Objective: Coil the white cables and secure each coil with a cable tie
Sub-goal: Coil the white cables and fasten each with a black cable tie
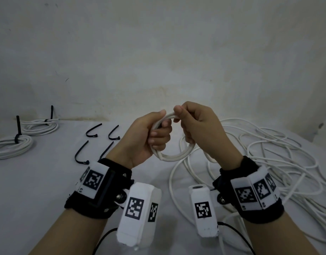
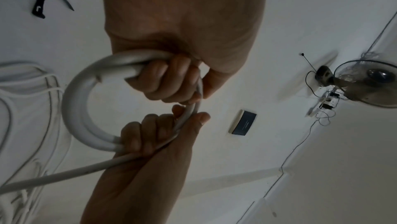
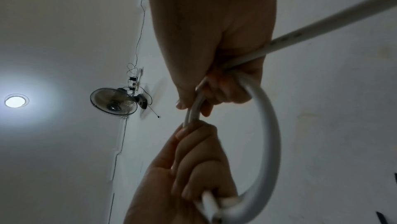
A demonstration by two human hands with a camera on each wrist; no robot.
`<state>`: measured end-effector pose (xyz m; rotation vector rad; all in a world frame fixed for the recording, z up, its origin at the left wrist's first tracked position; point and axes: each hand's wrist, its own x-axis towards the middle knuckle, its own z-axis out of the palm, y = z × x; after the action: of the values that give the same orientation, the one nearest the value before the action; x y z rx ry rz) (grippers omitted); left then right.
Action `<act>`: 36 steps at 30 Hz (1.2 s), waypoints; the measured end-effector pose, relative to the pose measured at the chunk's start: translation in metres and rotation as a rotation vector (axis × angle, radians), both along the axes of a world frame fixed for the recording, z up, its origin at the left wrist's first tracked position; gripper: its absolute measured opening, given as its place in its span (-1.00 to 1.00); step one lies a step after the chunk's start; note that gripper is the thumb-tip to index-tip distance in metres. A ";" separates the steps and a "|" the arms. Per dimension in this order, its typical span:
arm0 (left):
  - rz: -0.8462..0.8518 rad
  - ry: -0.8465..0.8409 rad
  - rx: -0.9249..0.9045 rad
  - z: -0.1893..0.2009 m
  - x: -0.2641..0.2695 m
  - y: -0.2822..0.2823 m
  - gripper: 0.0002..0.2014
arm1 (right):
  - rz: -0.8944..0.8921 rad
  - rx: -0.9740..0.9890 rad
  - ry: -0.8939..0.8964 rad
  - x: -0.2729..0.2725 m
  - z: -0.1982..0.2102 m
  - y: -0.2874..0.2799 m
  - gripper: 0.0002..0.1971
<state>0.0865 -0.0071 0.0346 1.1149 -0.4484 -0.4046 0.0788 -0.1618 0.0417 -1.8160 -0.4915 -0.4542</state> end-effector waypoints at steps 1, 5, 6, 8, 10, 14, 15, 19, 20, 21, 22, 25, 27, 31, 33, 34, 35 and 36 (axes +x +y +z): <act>0.003 0.009 -0.015 0.000 0.001 0.001 -0.73 | 0.033 0.007 0.035 0.000 0.000 -0.001 -0.67; -0.046 0.094 -0.100 -0.002 0.003 0.001 -0.72 | 0.068 0.046 0.098 0.000 -0.003 0.000 -0.62; -0.058 0.109 -0.114 -0.002 0.003 0.000 -0.71 | 0.053 0.054 0.094 0.001 -0.004 0.001 -0.61; -0.079 0.115 -0.116 -0.002 0.002 0.000 -0.70 | 0.051 0.068 0.091 0.001 -0.004 0.003 -0.59; -0.087 0.104 -0.107 -0.001 0.003 0.002 -0.68 | 0.056 0.071 0.081 0.001 -0.005 0.004 -0.59; -0.033 0.079 -0.149 0.001 0.005 0.006 -0.67 | 0.062 -0.024 0.011 0.004 -0.005 0.002 -0.69; -0.020 0.080 -0.184 0.001 0.006 0.007 -0.67 | 0.062 -0.061 0.009 0.006 -0.005 -0.002 -0.71; 0.050 0.082 -0.360 0.007 0.012 0.020 -0.68 | -0.009 -0.257 -0.016 0.014 -0.008 -0.026 -0.77; 0.074 0.075 -0.403 0.008 0.014 0.024 -0.69 | -0.025 -0.289 -0.040 0.016 -0.010 -0.032 -0.80; 0.099 0.066 -0.445 0.009 0.016 0.030 -0.70 | -0.041 -0.302 -0.069 0.018 -0.012 -0.037 -0.83; 0.126 0.057 -0.485 0.010 0.018 0.036 -0.71 | -0.061 -0.301 -0.094 0.020 -0.013 -0.041 -0.86; 0.197 0.024 -0.590 0.011 0.022 0.052 -0.71 | -0.132 -0.296 -0.146 0.024 -0.019 -0.047 -0.88; 0.234 0.013 -0.652 0.012 0.024 0.060 -0.67 | -0.180 -0.351 -0.183 0.024 -0.022 -0.049 -0.84; 0.270 0.037 -0.773 0.013 0.027 0.073 -0.56 | -0.220 -0.463 -0.225 0.025 -0.023 -0.052 -0.82; 0.280 0.042 -0.797 0.013 0.027 0.074 -0.55 | -0.250 -0.559 -0.309 0.025 -0.022 -0.051 -0.88; 0.290 0.039 -0.789 0.013 0.027 0.073 -0.55 | -0.260 -0.623 -0.351 0.025 -0.022 -0.050 -0.89; 0.302 0.032 -0.768 0.013 0.028 0.071 -0.56 | -0.263 -0.687 -0.370 0.024 -0.021 -0.048 -0.88; 0.313 0.023 -0.736 0.013 0.028 0.068 -0.57 | -0.259 -0.749 -0.358 0.023 -0.019 -0.045 -0.87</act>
<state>0.1140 0.0606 0.0475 0.4479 -0.3492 0.0363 0.1013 -0.2070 0.0227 -2.5509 -0.7411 -0.8635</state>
